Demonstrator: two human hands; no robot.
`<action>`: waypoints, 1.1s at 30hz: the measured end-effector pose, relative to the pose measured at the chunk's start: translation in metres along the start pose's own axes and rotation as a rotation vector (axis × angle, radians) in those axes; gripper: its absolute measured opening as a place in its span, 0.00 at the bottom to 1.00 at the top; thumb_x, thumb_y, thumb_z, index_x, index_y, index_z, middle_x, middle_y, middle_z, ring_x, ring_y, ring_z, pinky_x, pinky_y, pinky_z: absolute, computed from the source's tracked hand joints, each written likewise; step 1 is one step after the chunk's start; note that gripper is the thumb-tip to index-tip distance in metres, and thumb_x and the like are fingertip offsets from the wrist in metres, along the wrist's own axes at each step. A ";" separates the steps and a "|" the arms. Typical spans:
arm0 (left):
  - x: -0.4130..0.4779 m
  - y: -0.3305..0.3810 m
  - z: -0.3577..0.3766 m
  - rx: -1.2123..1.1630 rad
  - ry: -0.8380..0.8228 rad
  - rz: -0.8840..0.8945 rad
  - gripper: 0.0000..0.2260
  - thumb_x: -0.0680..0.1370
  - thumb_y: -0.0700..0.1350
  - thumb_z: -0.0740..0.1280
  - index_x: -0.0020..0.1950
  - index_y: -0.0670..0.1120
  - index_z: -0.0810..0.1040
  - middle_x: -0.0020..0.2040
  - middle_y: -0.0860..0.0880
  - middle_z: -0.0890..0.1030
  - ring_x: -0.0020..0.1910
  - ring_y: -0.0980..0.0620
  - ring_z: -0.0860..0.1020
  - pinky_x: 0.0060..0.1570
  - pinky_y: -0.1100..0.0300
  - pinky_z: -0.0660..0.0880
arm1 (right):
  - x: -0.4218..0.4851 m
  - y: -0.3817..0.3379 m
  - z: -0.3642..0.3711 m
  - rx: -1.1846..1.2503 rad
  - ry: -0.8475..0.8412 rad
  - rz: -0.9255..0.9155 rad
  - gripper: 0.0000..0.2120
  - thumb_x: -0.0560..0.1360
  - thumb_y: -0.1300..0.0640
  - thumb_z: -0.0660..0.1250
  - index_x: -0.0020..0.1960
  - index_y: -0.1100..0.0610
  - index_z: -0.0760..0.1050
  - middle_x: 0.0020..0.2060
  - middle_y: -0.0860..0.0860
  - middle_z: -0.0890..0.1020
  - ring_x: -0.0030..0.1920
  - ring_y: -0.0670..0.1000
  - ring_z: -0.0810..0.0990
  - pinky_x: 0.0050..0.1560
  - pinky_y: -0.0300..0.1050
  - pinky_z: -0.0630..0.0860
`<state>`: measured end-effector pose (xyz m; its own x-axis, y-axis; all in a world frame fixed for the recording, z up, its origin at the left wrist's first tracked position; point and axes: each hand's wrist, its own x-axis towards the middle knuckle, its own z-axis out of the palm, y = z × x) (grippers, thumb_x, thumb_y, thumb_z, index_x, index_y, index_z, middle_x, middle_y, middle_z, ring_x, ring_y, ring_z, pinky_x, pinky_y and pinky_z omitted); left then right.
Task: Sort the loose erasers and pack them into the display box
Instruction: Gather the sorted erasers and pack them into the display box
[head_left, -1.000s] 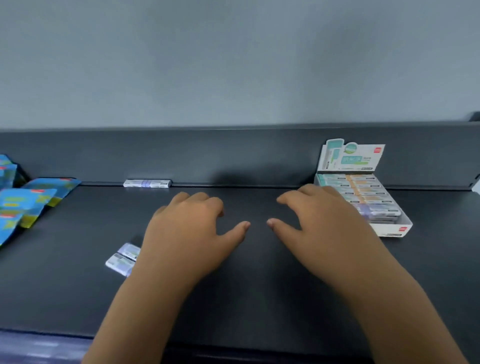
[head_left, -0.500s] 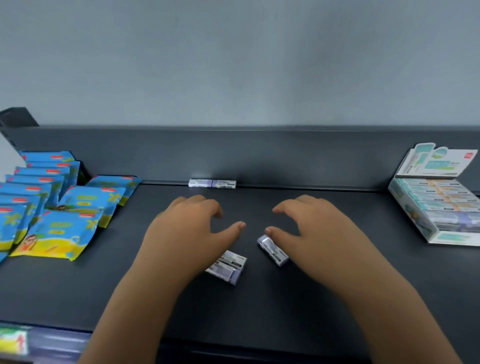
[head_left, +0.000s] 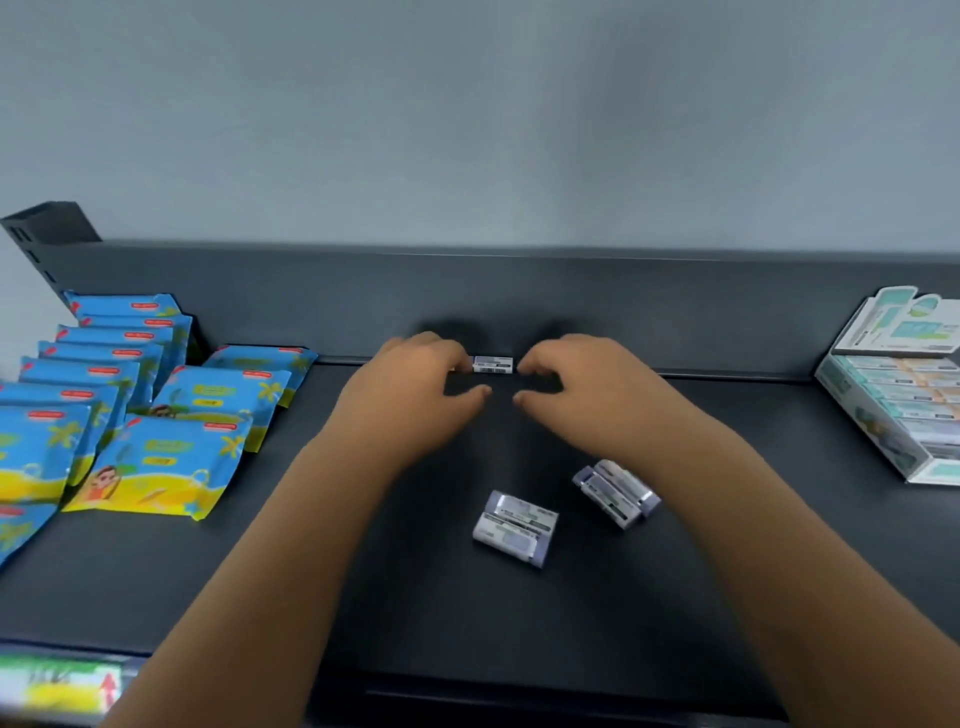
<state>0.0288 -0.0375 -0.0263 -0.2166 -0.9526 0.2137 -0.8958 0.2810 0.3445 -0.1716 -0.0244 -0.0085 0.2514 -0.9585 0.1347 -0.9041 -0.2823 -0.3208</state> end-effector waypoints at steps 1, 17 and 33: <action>0.008 -0.008 0.002 0.003 -0.022 0.010 0.17 0.73 0.61 0.65 0.57 0.54 0.80 0.54 0.52 0.79 0.57 0.47 0.76 0.55 0.47 0.77 | 0.011 -0.003 0.007 -0.008 0.008 0.000 0.15 0.75 0.45 0.67 0.59 0.49 0.79 0.51 0.50 0.80 0.54 0.53 0.78 0.56 0.53 0.76; 0.042 -0.053 0.006 0.148 -0.071 0.150 0.05 0.80 0.48 0.64 0.52 0.51 0.78 0.54 0.48 0.78 0.56 0.43 0.74 0.50 0.48 0.74 | 0.060 -0.020 0.064 -0.115 0.133 0.151 0.10 0.76 0.49 0.69 0.47 0.55 0.83 0.47 0.53 0.76 0.50 0.55 0.76 0.43 0.48 0.75; 0.033 0.024 0.012 -0.121 -0.149 -0.151 0.04 0.75 0.44 0.66 0.46 0.52 0.79 0.46 0.53 0.82 0.46 0.48 0.80 0.47 0.54 0.79 | -0.017 0.040 -0.025 0.003 0.155 0.174 0.04 0.71 0.47 0.71 0.43 0.47 0.82 0.38 0.42 0.81 0.41 0.44 0.80 0.45 0.51 0.81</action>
<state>-0.0044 -0.0638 -0.0216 -0.1471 -0.9890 0.0175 -0.8713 0.1379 0.4710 -0.2212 -0.0181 0.0000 0.0353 -0.9751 0.2189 -0.9281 -0.1132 -0.3547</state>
